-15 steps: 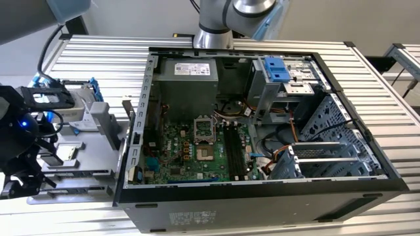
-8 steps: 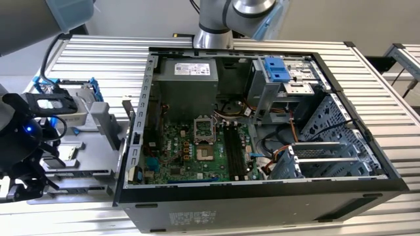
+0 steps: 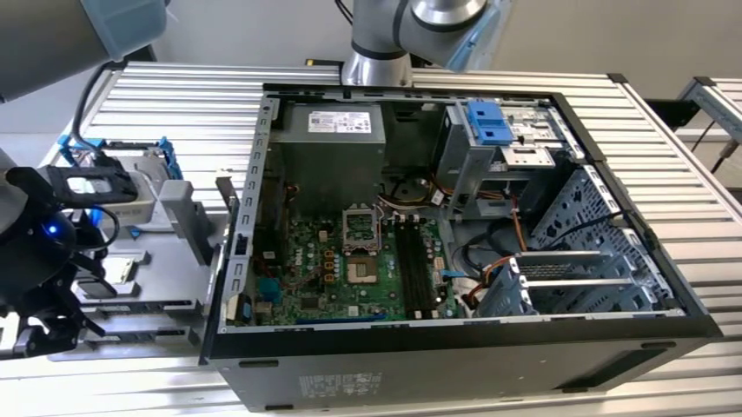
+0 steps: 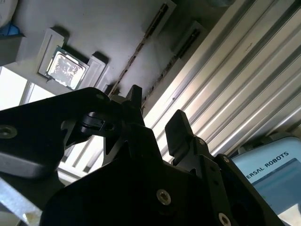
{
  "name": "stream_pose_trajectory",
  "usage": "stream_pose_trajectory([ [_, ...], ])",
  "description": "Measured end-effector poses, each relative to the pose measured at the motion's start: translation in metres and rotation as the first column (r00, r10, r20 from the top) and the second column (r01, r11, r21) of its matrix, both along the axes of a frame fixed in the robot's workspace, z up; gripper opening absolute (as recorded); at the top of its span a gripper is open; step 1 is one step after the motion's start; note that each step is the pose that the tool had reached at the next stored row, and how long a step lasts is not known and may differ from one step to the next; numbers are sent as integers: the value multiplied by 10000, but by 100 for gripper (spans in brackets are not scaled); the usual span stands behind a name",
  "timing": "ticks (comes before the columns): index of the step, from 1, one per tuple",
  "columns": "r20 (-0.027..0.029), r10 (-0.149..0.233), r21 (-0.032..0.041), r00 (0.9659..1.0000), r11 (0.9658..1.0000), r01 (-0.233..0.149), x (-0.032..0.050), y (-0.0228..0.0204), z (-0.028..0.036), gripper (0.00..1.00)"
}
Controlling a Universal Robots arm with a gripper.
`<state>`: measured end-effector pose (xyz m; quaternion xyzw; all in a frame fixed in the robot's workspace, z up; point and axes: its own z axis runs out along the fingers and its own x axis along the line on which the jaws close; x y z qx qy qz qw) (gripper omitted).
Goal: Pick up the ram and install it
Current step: 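Pick up the ram and move it above insertion slot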
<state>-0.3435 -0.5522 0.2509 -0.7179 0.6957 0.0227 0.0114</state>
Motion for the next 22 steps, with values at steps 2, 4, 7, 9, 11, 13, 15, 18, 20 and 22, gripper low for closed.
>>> stream_pose_trajectory([
  [2,-1,0,-1,10000,10000,0,0,0,-5,100],
  [4,-3,0,-3,10000,10000,0,0,0,-6,100],
  [7,-1,1,-2,10000,10000,-1,0,-1,-7,100],
  [9,-1,0,-1,10000,10000,0,0,0,-11,100],
  [11,-1,0,-2,10000,10000,0,0,0,-19,100],
  [13,-1,0,-2,10000,10000,0,0,-1,-27,100],
  [15,0,0,-1,10000,10000,0,0,-1,-41,100],
  [18,-1,0,-2,10000,10000,0,0,-1,-59,100],
  [20,-1,1,-3,10000,10000,-1,0,-1,-73,100],
  [22,-1,0,-2,10000,10000,0,0,-1,-103,100],
])
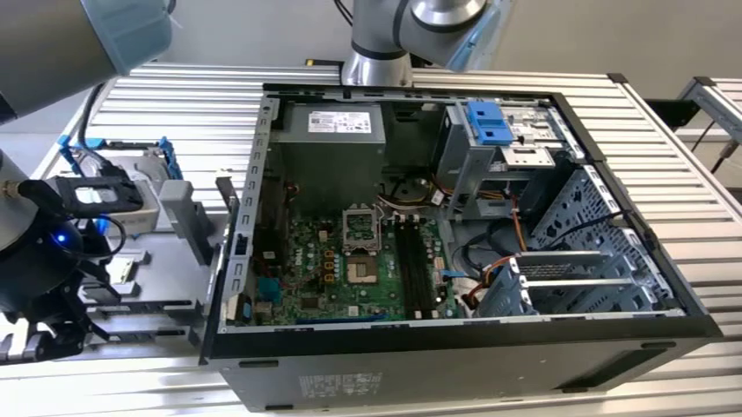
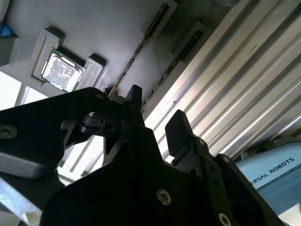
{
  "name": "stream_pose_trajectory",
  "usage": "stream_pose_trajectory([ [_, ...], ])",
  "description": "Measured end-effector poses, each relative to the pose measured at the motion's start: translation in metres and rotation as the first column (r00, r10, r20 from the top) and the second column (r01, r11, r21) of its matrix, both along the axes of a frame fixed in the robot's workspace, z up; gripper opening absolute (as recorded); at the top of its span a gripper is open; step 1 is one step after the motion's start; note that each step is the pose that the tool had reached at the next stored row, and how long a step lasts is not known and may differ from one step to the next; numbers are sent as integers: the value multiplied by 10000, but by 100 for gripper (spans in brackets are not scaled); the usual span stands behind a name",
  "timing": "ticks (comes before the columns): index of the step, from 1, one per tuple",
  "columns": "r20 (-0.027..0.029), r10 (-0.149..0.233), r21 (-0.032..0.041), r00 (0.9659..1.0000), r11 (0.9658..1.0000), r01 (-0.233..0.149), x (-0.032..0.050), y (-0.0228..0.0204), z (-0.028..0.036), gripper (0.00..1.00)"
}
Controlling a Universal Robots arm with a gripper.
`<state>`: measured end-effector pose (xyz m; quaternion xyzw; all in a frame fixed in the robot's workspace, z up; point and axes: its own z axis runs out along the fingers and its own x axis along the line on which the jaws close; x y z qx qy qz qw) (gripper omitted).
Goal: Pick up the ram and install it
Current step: 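Pick up the ram and move it above insertion slot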
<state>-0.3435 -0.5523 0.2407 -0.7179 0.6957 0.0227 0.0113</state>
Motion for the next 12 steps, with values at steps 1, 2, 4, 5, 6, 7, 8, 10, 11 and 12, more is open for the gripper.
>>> stream_pose_trajectory([
  [1,0,0,0,10000,10000,0,0,0,-4,100],
  [2,1,0,1,10000,10000,0,0,0,-6,100],
  [4,0,0,0,10000,10000,0,0,0,-10,100],
  [5,0,0,0,10000,10000,0,0,0,-13,100],
  [6,1,0,0,10000,10000,0,0,0,-18,100],
  [7,1,0,1,10000,10000,0,0,0,-22,100],
  [8,0,0,0,10000,10000,0,0,0,-25,100],
  [10,-1,0,0,10000,10000,0,0,0,-32,100],
  [11,0,0,0,10000,10000,0,0,0,-37,100],
  [12,0,0,0,10000,10000,0,0,0,-43,100],
])
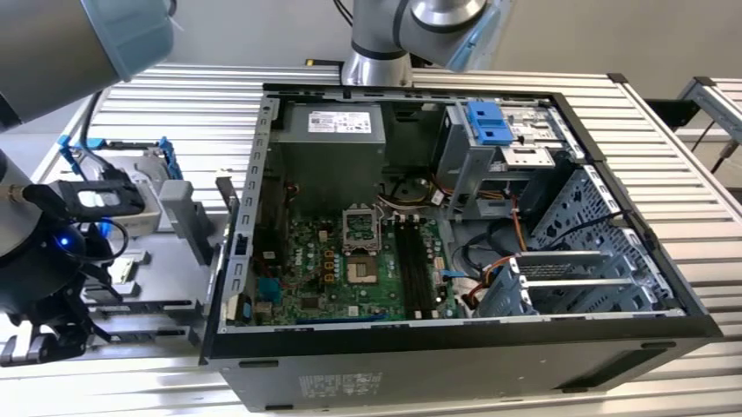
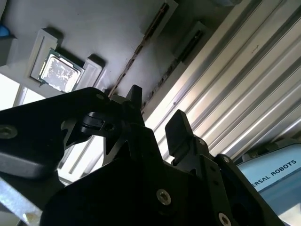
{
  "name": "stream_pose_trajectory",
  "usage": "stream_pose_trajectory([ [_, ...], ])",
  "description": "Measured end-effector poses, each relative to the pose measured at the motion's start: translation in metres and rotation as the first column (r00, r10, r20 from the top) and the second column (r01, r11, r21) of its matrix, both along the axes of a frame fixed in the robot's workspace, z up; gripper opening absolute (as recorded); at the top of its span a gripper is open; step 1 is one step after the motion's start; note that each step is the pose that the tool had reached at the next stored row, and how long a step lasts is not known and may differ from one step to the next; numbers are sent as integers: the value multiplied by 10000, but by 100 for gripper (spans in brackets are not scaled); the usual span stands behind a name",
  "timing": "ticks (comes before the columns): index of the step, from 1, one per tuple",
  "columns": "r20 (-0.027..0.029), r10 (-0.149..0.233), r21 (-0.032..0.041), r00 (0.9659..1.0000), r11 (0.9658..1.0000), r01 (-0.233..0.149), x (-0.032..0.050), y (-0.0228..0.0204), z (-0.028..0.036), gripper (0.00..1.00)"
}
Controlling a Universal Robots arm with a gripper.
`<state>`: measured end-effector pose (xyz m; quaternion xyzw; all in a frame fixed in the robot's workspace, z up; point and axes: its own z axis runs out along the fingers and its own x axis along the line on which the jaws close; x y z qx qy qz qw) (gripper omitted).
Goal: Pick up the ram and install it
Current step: 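Pick up the ram and move it above insertion slot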
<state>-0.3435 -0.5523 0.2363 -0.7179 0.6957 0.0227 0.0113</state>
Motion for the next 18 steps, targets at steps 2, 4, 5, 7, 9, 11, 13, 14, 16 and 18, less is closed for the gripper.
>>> stream_pose_trajectory([
  [2,0,0,0,10000,10000,0,0,0,-12,100],
  [4,0,0,0,10000,10000,0,0,0,-24,100],
  [5,0,0,0,10000,10000,0,0,0,-31,100],
  [7,-1,1,-1,10000,10000,-1,0,0,-49,100],
  [9,1,0,1,10000,10000,0,0,0,-86,100],
  [11,-1,-1,-1,10000,10000,1,0,0,-127,100],
  [13,0,-15,0,10000,10000,15,0,0,-176,100],
  [14,1,-20,1,10000,10000,20,1,0,-195,100],
  [16,0,-42,1,10000,10000,42,2,1,-234,100],
  [18,-1,-61,0,10000,10000,61,3,0,-277,100],
])
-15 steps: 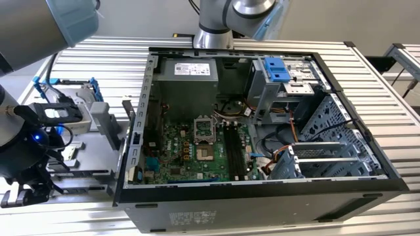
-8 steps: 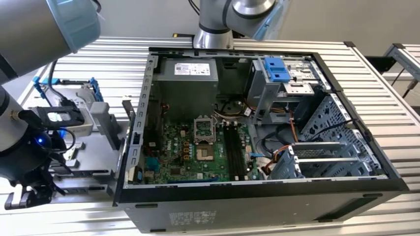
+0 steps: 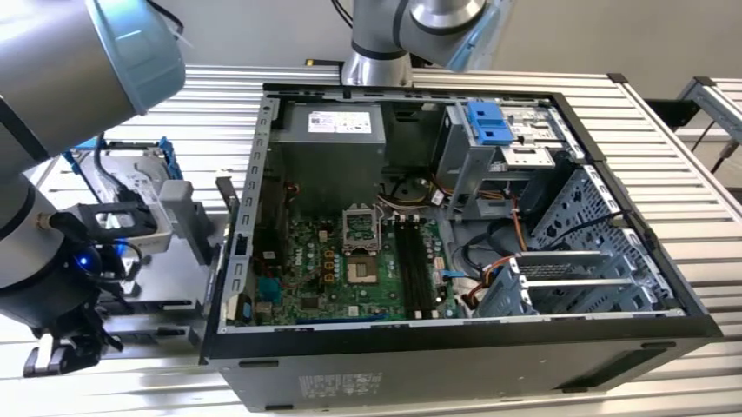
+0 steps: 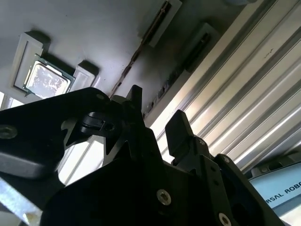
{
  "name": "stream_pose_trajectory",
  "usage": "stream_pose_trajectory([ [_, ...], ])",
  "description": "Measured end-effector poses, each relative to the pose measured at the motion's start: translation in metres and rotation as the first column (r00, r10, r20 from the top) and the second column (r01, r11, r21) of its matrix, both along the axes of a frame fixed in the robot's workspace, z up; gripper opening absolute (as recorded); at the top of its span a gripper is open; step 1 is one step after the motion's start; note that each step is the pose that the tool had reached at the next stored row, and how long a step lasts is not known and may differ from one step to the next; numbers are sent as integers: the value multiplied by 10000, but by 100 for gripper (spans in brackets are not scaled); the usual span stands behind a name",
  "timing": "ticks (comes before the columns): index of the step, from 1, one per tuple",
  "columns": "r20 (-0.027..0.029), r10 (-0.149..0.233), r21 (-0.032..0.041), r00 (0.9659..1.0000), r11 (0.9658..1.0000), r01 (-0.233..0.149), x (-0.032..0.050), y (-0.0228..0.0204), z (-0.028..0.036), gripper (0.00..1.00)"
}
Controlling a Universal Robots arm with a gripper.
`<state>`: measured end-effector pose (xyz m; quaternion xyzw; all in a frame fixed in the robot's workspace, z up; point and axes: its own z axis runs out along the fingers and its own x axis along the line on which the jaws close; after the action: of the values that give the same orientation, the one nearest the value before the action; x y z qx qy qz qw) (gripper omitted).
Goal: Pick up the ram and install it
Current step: 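Pick up the ram and move it above insertion slot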
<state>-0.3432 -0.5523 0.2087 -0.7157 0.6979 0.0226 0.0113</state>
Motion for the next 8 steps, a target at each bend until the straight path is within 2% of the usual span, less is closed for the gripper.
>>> stream_pose_trajectory([
  [3,0,-13,-2,10000,10000,13,1,13,-63,100],
  [8,0,-52,-7,10000,10000,52,1,21,-120,100],
])
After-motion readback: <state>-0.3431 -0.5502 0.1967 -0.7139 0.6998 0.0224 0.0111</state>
